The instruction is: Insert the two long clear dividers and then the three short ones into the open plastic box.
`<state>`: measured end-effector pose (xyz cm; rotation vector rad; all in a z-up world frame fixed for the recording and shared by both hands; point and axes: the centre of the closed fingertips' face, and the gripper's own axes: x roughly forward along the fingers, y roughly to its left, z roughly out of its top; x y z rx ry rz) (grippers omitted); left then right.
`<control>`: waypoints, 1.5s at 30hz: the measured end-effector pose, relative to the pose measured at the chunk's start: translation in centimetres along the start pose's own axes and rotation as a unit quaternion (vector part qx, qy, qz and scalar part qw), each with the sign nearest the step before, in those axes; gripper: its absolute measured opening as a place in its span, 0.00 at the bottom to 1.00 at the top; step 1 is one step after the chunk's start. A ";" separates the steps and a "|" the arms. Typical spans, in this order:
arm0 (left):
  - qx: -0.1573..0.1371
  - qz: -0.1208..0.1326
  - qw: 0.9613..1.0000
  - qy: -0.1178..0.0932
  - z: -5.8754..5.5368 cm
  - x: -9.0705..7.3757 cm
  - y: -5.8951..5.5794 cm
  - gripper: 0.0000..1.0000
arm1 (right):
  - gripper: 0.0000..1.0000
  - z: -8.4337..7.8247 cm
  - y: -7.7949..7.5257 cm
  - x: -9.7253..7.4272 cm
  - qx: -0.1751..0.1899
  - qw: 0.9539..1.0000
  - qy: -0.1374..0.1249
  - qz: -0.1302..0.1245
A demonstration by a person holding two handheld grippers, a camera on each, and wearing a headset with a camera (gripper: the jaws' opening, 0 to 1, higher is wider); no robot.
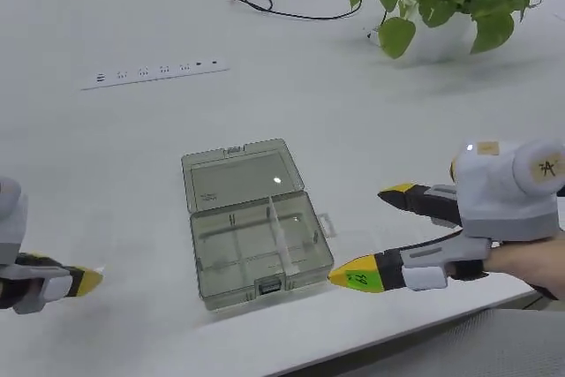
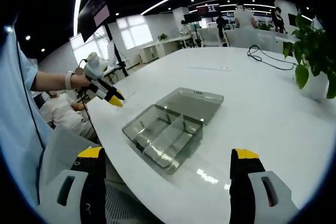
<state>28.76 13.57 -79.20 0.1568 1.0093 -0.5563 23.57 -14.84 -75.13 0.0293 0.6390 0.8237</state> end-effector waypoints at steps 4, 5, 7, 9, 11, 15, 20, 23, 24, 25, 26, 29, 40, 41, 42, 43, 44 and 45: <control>0.000 -0.022 0.999 -0.041 2.1 -0.2 -2.1 0.30 | 0.99 0.7 -0.1 0.3 0.008 1.000 -0.003 -0.003; 0.000 -0.023 0.999 -0.044 2.2 -0.2 -2.3 0.30 | 0.99 0.8 -0.1 0.4 0.009 1.000 -0.003 -0.004; 0.004 -0.032 0.998 -0.053 2.8 -0.2 -3.5 0.30 | 0.99 1.3 -0.2 0.5 0.013 1.000 -0.008 -0.005; 0.001 -0.045 0.997 -0.067 3.5 -0.3 -4.6 0.30 | 0.99 1.8 -0.2 0.6 0.014 1.000 -0.010 -0.006; 0.000 -0.052 0.995 -0.082 4.2 -0.2 -5.5 0.30 | 0.99 2.3 -0.2 0.8 0.022 1.000 -0.014 -0.005; -0.001 -0.055 0.991 -0.120 5.6 -0.2 -7.2 0.30 | 0.91 3.6 0.0 1.2 0.052 0.998 -0.040 -0.003; -0.014 -0.065 0.988 -0.143 6.0 0.3 -9.1 0.30 | 0.90 4.5 0.5 2.1 0.072 0.996 -0.045 -0.003; -0.022 -0.073 0.985 -0.156 6.3 0.5 -10.3 0.30 | 0.88 4.9 1.3 2.6 0.068 0.997 -0.041 0.001; -0.023 -0.074 0.984 -0.158 6.4 0.6 -10.6 0.30 | 0.88 5.0 1.4 2.7 0.068 0.997 -0.040 0.002; -0.027 -0.077 0.983 -0.163 6.6 0.6 -11.1 0.30 | 0.87 5.1 1.5 3.0 0.068 0.997 -0.040 0.003; -0.028 -0.079 0.982 -0.167 6.7 0.7 -11.4 0.30 | 0.87 5.1 1.6 3.2 0.070 0.997 -0.039 0.005; -0.032 -0.084 0.980 -0.179 7.3 0.8 -12.4 0.30 | 0.83 5.3 2.0 3.9 0.074 0.997 -0.035 0.010; -0.027 -0.104 0.976 -0.191 8.4 1.2 -14.2 0.30 | 0.58 7.6 2.9 5.1 0.098 0.993 -0.062 0.023; -0.027 -0.104 0.976 -0.191 8.4 1.2 -14.3 0.30 | 0.54 7.6 2.9 5.2 0.119 0.991 -0.060 0.022; -0.027 -0.104 0.975 -0.194 8.5 1.2 -14.4 0.30 | 0.48 7.8 2.8 5.3 0.127 0.990 -0.061 0.023; -0.028 -0.106 0.975 -0.195 8.5 1.2 -14.5 0.30 | 0.42 7.9 2.8 5.4 0.139 0.988 -0.063 0.027; -0.028 -0.107 0.974 -0.196 8.5 1.2 -14.7 0.30 | 0.38 8.1 3.0 5.5 0.147 0.987 -0.063 0.033; -0.028 -0.108 0.974 -0.196 8.5 1.2 -14.8 0.30 | 0.36 8.1 3.1 5.6 0.146 0.987 -0.062 0.033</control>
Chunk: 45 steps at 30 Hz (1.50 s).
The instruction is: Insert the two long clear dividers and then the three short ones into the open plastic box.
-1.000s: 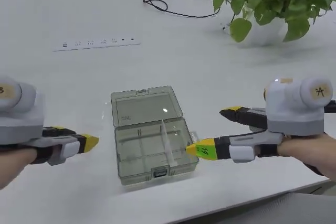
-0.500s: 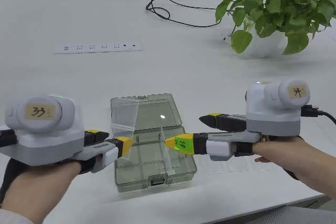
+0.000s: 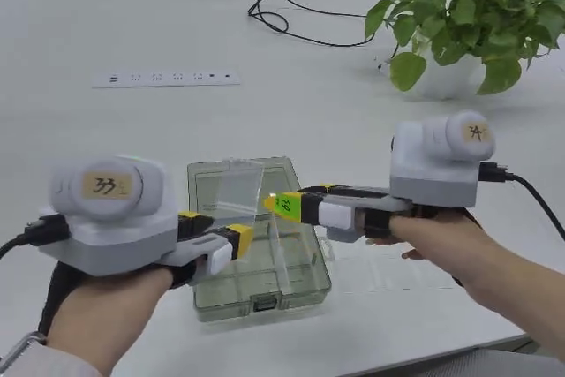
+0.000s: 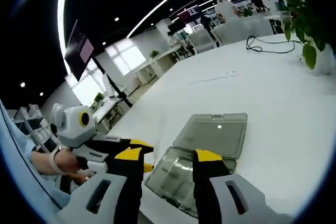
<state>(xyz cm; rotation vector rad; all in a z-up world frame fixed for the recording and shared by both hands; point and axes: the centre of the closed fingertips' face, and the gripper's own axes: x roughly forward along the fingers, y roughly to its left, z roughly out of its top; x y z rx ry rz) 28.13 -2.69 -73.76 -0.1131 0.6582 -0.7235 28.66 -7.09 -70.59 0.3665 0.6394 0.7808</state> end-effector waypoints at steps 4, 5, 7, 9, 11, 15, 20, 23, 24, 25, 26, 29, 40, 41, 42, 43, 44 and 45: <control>0.000 -0.003 1.000 0.000 -0.2 0.1 -0.5 0.30 | 0.31 -0.4 0.6 0.6 0.014 1.000 0.014 0.003; 0.000 -0.004 1.000 0.000 -0.2 0.1 -0.6 0.30 | 0.29 -0.4 0.8 0.7 0.021 1.000 0.014 0.004; 0.000 -0.006 1.000 -0.001 -0.2 0.2 -0.7 0.30 | 0.25 -0.4 0.9 0.9 0.030 0.999 0.016 0.004; -0.002 -0.007 1.000 -0.003 -0.2 0.2 -0.9 0.30 | 0.21 -0.4 1.0 1.1 0.035 0.999 0.018 0.002; -0.003 -0.007 1.000 -0.005 -0.2 0.2 -1.1 0.30 | 0.17 -0.5 0.9 1.3 0.035 0.999 0.023 0.004; -0.009 -0.008 1.000 -0.009 -0.1 0.2 -1.3 0.30 | 0.10 -0.6 0.7 1.5 0.031 0.999 0.029 0.002; -0.017 -0.010 1.000 -0.012 -0.1 0.3 -1.4 0.30 | 0.07 -0.5 0.7 1.6 0.025 0.999 0.030 0.000; -0.022 -0.010 1.000 -0.015 0.0 0.3 -1.5 0.30 | 0.04 -0.5 0.8 1.7 0.017 0.999 0.034 -0.001; -0.022 -0.010 1.000 -0.016 0.0 0.3 -1.5 0.30 | 0.04 -0.5 0.8 1.7 0.014 0.999 0.035 0.000; -0.023 -0.010 1.000 -0.016 0.0 0.4 -1.4 0.30 | 0.04 -0.4 0.9 1.8 0.014 0.999 0.035 0.000; -0.030 -0.011 0.999 -0.017 0.0 0.4 -1.4 0.30 | 0.03 -0.4 0.9 1.8 0.010 0.999 0.036 -0.001; -0.032 -0.009 0.999 -0.019 0.1 0.4 -1.5 0.30 | 0.02 -0.3 1.2 1.8 0.009 0.999 0.039 0.001; -0.070 -0.014 0.997 -0.031 0.2 0.4 -1.4 0.30 | 0.02 -0.3 1.0 2.4 -0.031 0.996 0.076 -0.020; -0.071 -0.015 0.997 -0.032 0.3 0.4 -1.4 0.30 | 0.02 -0.3 1.1 2.4 -0.033 0.996 0.078 -0.020; -0.072 -0.016 0.997 -0.034 0.2 0.4 -1.4 0.30 | 0.02 -0.3 1.3 2.3 -0.035 0.996 0.081 -0.021; -0.072 -0.017 0.997 -0.037 0.3 0.3 -1.4 0.30 | 0.02 -0.3 1.3 2.4 -0.036 0.996 0.082 -0.021; -0.072 -0.017 0.997 -0.038 0.3 0.3 -1.3 0.30 | 0.02 -0.2 1.6 2.4 -0.039 0.996 0.084 -0.020; -0.071 -0.018 0.997 -0.040 0.3 0.3 -1.4 0.30 | 0.02 -0.2 1.7 2.4 -0.041 0.995 0.086 -0.022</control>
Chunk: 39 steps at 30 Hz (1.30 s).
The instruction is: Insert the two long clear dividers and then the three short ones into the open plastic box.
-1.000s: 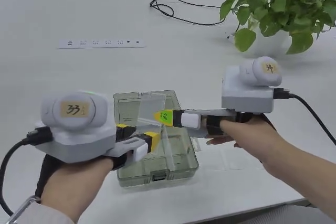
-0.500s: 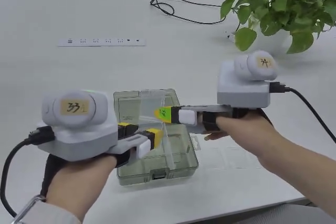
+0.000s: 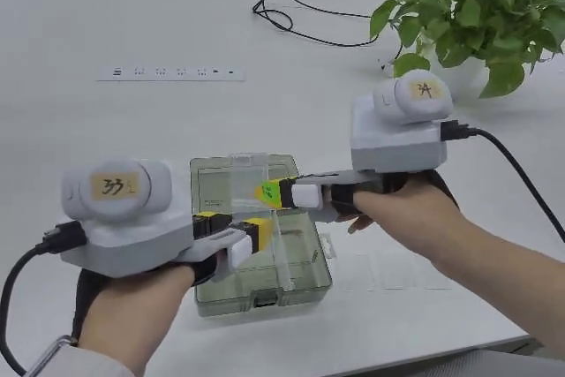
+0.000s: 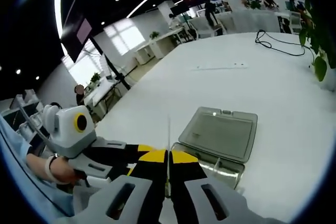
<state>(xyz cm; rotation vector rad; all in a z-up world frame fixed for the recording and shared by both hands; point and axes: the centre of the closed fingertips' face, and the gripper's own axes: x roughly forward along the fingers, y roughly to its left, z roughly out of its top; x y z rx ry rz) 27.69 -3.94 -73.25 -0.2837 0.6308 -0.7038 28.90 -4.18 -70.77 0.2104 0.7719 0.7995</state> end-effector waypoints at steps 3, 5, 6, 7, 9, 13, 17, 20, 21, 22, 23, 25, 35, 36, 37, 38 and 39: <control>0.009 -0.004 1.000 -0.004 0.0 0.0 -0.1 0.31 | 0.02 0.1 0.2 0.0 -0.002 1.000 0.007 -0.001; 0.005 -0.006 1.000 -0.005 0.0 -0.1 -0.1 0.31 | 0.02 0.0 0.3 0.0 0.000 1.000 0.010 0.000; 0.003 -0.007 1.000 -0.006 0.0 -0.1 -0.1 0.31 | 0.02 0.0 0.4 0.0 -0.002 1.000 0.011 -0.001; 0.002 -0.007 1.000 -0.006 0.0 0.0 -0.1 0.31 | 0.02 0.0 0.4 -0.1 -0.002 1.000 0.013 -0.001; -0.008 -0.009 1.000 -0.008 0.1 0.0 -0.2 0.30 | 0.02 0.1 0.5 -0.1 -0.003 1.000 0.014 -0.002; -0.035 -0.013 0.999 -0.014 0.3 -0.1 -0.1 0.30 | 0.02 0.3 0.7 -0.2 -0.008 1.000 0.009 -0.008; -0.053 -0.017 0.998 -0.016 0.4 -0.1 -0.2 0.30 | 0.02 0.4 1.0 -0.2 -0.012 1.000 0.003 -0.008; -0.055 -0.019 0.998 -0.017 0.3 -0.1 -0.2 0.30 | 0.02 0.4 1.0 -0.2 -0.011 1.000 0.004 -0.008; -0.056 -0.020 0.998 -0.017 0.3 -0.1 -0.2 0.30 | 0.02 0.3 1.1 -0.2 -0.009 1.000 0.006 -0.008; -0.053 -0.019 0.998 -0.015 0.2 -0.1 -0.2 0.30 | 0.02 0.3 1.1 -0.2 -0.007 1.000 0.008 -0.008; -0.053 -0.019 0.998 -0.016 0.2 -0.1 -0.2 0.30 | 0.02 0.3 1.1 -0.2 -0.007 1.000 0.007 -0.009; -0.054 -0.020 0.998 -0.017 0.2 -0.1 -0.3 0.30 | 0.02 0.3 0.8 -0.2 -0.004 1.000 0.010 -0.009; -0.041 -0.021 0.998 -0.030 0.1 -1.0 -0.7 0.30 | 0.01 0.2 0.9 -0.4 -0.009 0.999 0.033 -0.001; -0.029 -0.019 0.999 -0.032 0.2 -1.2 -0.7 0.31 | 0.01 0.2 1.0 -0.4 -0.005 0.999 0.033 0.001; -0.018 -0.021 0.999 -0.034 0.3 -1.3 -0.8 0.31 | 0.01 0.2 1.1 -0.3 0.003 0.999 0.037 0.003; -0.002 -0.021 0.999 -0.035 0.4 -1.4 -0.8 0.32 | 0.01 0.2 1.0 -0.3 0.001 0.999 0.037 0.002; 0.023 -0.017 0.999 -0.036 0.6 -1.5 -0.5 0.33 | 0.01 0.0 0.7 -0.2 0.001 0.999 0.046 -0.003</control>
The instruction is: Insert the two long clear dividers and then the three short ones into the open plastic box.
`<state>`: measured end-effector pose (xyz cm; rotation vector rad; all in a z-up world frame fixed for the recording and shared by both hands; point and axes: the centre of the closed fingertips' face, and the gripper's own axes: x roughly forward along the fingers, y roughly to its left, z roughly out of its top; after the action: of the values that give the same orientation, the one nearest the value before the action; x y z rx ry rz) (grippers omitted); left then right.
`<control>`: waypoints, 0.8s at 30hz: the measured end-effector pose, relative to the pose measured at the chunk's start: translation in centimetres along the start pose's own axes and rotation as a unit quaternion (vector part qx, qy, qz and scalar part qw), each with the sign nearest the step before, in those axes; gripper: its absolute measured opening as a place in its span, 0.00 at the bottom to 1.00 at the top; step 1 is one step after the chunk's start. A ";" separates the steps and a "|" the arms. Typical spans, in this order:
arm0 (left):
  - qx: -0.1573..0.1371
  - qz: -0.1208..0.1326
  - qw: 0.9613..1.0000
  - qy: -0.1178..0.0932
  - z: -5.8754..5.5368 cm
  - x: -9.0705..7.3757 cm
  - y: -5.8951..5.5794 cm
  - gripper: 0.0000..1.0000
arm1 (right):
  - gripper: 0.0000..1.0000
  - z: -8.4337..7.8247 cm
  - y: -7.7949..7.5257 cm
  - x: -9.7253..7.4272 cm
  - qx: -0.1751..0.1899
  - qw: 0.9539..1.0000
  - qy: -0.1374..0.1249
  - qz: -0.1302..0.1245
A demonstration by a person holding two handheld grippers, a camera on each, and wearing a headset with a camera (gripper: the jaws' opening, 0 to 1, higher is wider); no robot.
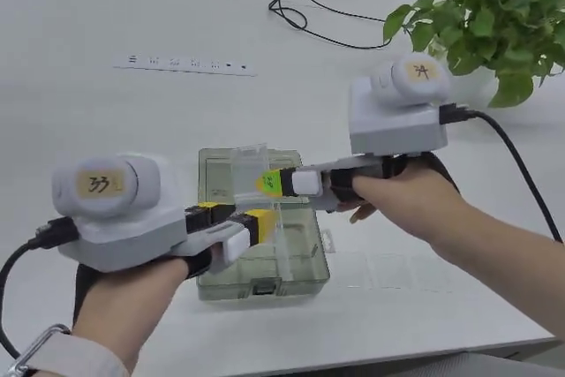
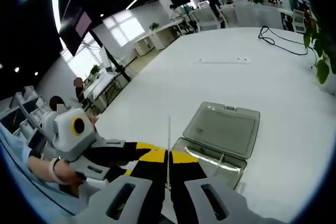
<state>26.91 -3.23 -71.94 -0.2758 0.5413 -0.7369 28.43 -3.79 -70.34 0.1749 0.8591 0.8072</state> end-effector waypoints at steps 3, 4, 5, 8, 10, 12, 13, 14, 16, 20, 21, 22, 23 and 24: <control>0.031 -0.008 0.999 0.003 0.0 -0.2 0.3 0.39 | 0.01 -0.3 -0.5 0.0 0.017 1.000 0.011 -0.011; 0.051 -0.015 0.999 0.007 0.0 -0.4 0.4 0.42 | 0.01 -0.3 -0.8 -0.1 0.031 0.999 0.012 -0.015; 0.064 -0.019 0.998 0.010 0.0 -0.5 0.4 0.46 | 0.01 -0.4 -1.0 -0.1 0.041 0.999 0.019 -0.020; 0.128 -0.035 0.991 0.024 -0.1 -0.7 0.7 0.63 | 0.01 -0.1 -1.8 -0.2 0.056 0.997 0.029 -0.035; 0.173 -0.046 0.984 0.025 -0.1 -0.9 0.8 0.74 | 0.02 0.1 -2.0 -0.3 0.067 0.996 0.033 -0.040; 0.192 -0.054 0.979 0.036 -0.4 -1.1 1.0 0.83 | 0.02 0.1 -2.2 -0.4 0.094 0.994 0.043 -0.042; 0.210 -0.063 0.975 0.033 -0.4 -1.1 1.1 0.86 | 0.02 0.0 -2.4 -0.4 0.117 0.990 0.056 -0.048; 0.215 -0.067 0.974 0.035 -0.5 -1.2 1.1 0.90 | 0.02 0.0 -2.6 -0.3 0.126 0.989 0.061 -0.049; 0.217 -0.082 0.972 0.035 -0.7 -1.3 1.2 0.98 | 0.02 -0.5 -3.2 -0.1 0.144 0.984 0.084 -0.062; 0.260 -0.106 0.959 0.049 -1.6 -1.5 1.7 1.00 | 0.02 -1.1 -3.2 0.4 0.173 0.975 0.123 -0.070; 0.267 -0.104 0.956 0.054 -1.8 -1.5 2.0 1.00 | 0.02 -1.0 -3.3 0.6 0.177 0.974 0.120 -0.071; 0.273 -0.107 0.954 0.053 -1.8 -1.5 2.0 1.00 | 0.02 -1.2 -3.1 0.7 0.186 0.971 0.134 -0.071; 0.275 -0.106 0.954 0.052 -1.7 -1.5 2.1 1.00 | 0.02 -1.3 -2.9 0.8 0.192 0.968 0.144 -0.072; 0.277 -0.105 0.954 0.050 -1.6 -1.5 2.2 1.00 | 0.02 -1.4 -2.9 1.1 0.194 0.966 0.151 -0.078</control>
<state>26.28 -0.68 -73.65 0.2312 0.3823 -1.0814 29.49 -5.32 -73.22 0.3312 1.3016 0.5172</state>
